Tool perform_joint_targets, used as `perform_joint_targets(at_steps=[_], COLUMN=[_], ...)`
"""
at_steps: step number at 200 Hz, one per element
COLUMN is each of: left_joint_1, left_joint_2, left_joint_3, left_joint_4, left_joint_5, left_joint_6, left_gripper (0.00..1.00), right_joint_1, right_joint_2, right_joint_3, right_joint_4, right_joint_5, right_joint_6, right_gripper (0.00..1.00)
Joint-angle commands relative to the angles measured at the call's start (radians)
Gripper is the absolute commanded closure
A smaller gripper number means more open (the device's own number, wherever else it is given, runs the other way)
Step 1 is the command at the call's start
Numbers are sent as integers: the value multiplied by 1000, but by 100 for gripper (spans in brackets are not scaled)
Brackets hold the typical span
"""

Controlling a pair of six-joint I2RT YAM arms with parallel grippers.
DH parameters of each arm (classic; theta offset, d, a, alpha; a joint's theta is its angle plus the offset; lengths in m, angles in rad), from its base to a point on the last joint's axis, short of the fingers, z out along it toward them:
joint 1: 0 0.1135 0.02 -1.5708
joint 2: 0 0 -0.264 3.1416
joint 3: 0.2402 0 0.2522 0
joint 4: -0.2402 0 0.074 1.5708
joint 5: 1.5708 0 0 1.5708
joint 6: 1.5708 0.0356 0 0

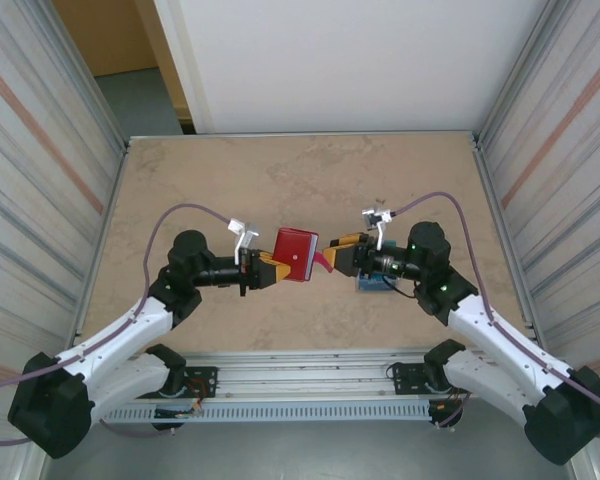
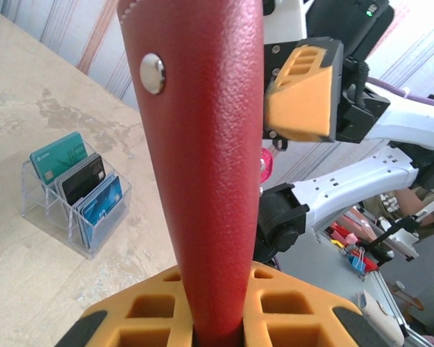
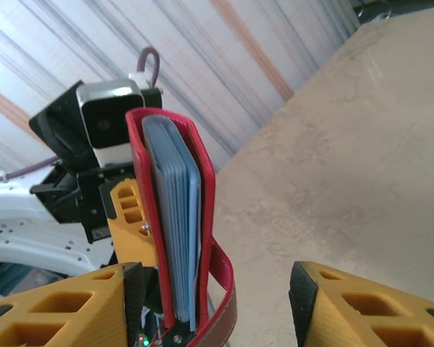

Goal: Take the credit cards out of the card holder

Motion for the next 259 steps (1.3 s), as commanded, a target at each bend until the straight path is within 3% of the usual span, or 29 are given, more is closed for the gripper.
perform_joint_targets(at_steps=[1, 49, 140, 169, 197, 259], left_joint_1=[5, 3, -15, -16, -18, -18], left_joint_2=[-31, -31, -45, -55, -65, -57], left_joint_3=[34, 24, 22, 22, 24, 22], left_joint_4=[60, 70, 93, 93, 93, 92], left_joint_5=[31, 23, 56, 55, 52, 18], left_joint_6=[-10, -18, -14, -12, -12, -5], left_gripper=[100, 100, 100, 100, 100, 100], right_joint_1=[40, 99, 87, 56, 12, 31], right_joint_2=[31, 79, 90, 79, 42, -2], right_joint_3=[30, 67, 63, 61, 37, 31], right_joint_4=[43, 30, -3, -44, -27, 68], right_joint_5=[-54, -58, 50, 77, 42, -115], right_joint_6=[-44, -89, -98, -96, -74, -63], right_gripper=[44, 49, 67, 68, 64, 40])
